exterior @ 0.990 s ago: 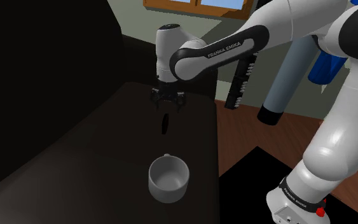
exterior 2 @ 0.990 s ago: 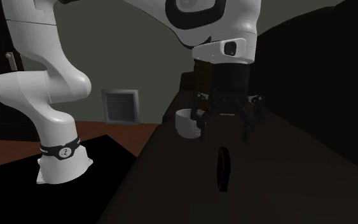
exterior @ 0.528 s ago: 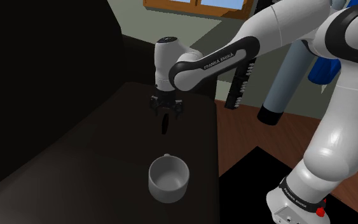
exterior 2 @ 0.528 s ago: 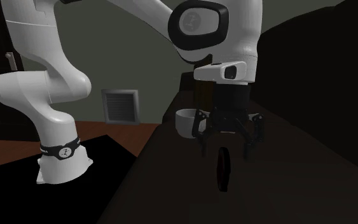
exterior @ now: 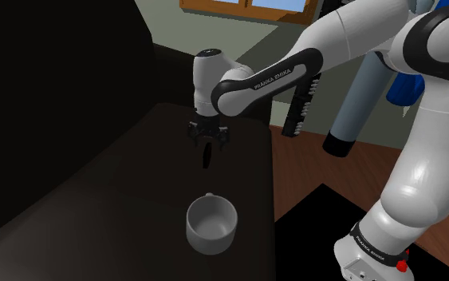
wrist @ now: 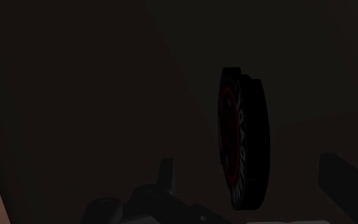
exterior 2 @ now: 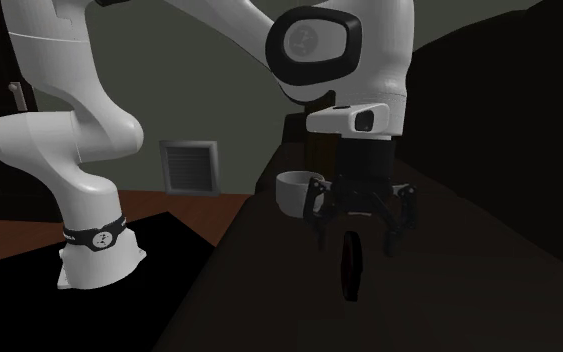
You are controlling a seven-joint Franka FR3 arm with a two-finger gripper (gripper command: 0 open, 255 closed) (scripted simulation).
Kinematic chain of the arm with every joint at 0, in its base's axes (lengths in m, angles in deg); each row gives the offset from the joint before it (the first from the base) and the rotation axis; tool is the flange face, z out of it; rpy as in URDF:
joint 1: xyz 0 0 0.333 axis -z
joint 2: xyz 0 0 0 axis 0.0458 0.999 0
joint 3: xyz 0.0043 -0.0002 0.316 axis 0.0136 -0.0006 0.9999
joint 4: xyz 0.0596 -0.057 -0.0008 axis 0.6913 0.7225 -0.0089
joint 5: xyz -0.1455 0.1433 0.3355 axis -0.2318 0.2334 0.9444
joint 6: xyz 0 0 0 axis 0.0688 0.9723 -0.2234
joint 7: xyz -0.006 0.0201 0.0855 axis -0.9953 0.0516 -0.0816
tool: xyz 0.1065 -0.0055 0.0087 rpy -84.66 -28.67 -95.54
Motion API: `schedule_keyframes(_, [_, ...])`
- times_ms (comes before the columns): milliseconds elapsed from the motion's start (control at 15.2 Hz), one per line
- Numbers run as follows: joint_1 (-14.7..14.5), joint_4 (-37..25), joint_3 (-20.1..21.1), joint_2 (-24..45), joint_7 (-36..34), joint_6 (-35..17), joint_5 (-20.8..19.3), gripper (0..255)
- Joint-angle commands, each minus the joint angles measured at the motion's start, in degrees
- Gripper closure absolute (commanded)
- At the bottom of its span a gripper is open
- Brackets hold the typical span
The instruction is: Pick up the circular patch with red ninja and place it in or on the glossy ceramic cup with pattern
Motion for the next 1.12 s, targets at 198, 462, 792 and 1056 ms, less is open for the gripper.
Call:
schedule_keyframes(198, [0.0, 0.0, 0.0, 0.0, 0.0, 0.0, 0.0, 255])
schedule_keyframes(462, [0.0, 0.0, 0.0, 0.0, 0.0, 0.0, 0.0, 255])
schedule_keyframes(792, [0.3, -0.9, 0.4, -1.3, 1.0, 1.8, 1.2, 255])
schedule_keyframes(1056, [0.6, -2.3, 0.8, -2.8, 2.2, 4.3, 2.6, 255])
